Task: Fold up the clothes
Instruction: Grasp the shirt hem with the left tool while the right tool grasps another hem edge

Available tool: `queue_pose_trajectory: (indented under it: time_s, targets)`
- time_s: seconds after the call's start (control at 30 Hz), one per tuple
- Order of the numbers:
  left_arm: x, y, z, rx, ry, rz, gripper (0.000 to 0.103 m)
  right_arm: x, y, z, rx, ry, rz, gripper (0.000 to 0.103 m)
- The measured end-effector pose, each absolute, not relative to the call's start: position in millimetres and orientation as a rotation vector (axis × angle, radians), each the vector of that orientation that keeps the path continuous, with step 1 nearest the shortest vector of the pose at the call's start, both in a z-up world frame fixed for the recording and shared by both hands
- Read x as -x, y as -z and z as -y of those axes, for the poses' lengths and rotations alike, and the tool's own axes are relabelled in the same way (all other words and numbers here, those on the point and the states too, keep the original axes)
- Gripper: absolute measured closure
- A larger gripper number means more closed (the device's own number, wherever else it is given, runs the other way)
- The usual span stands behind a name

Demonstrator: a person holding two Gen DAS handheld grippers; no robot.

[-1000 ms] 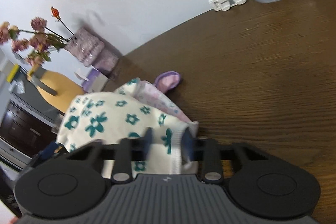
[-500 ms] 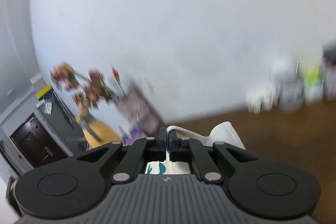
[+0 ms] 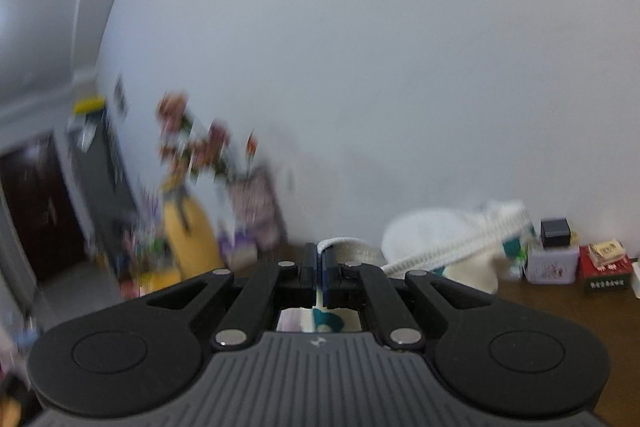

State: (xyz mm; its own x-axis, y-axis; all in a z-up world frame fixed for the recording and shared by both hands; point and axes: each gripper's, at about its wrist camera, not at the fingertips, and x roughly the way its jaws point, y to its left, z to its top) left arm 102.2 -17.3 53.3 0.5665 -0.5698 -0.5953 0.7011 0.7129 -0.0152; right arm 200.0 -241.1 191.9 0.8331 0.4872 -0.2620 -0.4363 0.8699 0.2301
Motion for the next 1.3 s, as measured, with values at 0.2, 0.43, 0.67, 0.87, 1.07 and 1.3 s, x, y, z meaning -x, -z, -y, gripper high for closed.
queue_pose_trajectory:
  time_s: [0.2,0.43,0.67,0.87,1.07,1.3]
  targets:
    - [-81.5,-54.8,-22.4,-0.159,0.656,-0.608,0.029,-144.1,-131.2,204.3,0.054,-0.588,-0.481,0.101]
    - [-84.3,-71.7,-54.3,-0.1,0.538,-0.584,0.026,-79.1,-73.6,170.8,0.133,-0.71,-0.581,0.101]
    - [-92.1,-63.5,-18.1,-0.11,0.649,-0.586,0.026,-40.8,-41.0,170.2,0.162,-0.673,-0.638,0.101]
    - [-87.1,-60.2,33.0,-0.199,0.769,-0.561,0.026,-16.8,-30.5,199.6,0.071,-0.638,-0.683,0.073]
    - [-82.1,-56.0,78.8,-0.319,0.857,-0.547,0.026,10.7,-28.8,250.3,-0.032,-0.553,-0.712,0.065]
    - [-88.8,-49.5,138.9,-0.595,0.909,-0.531,0.026,35.1,-29.7,291.5,-0.1,-0.41,-0.701,0.061]
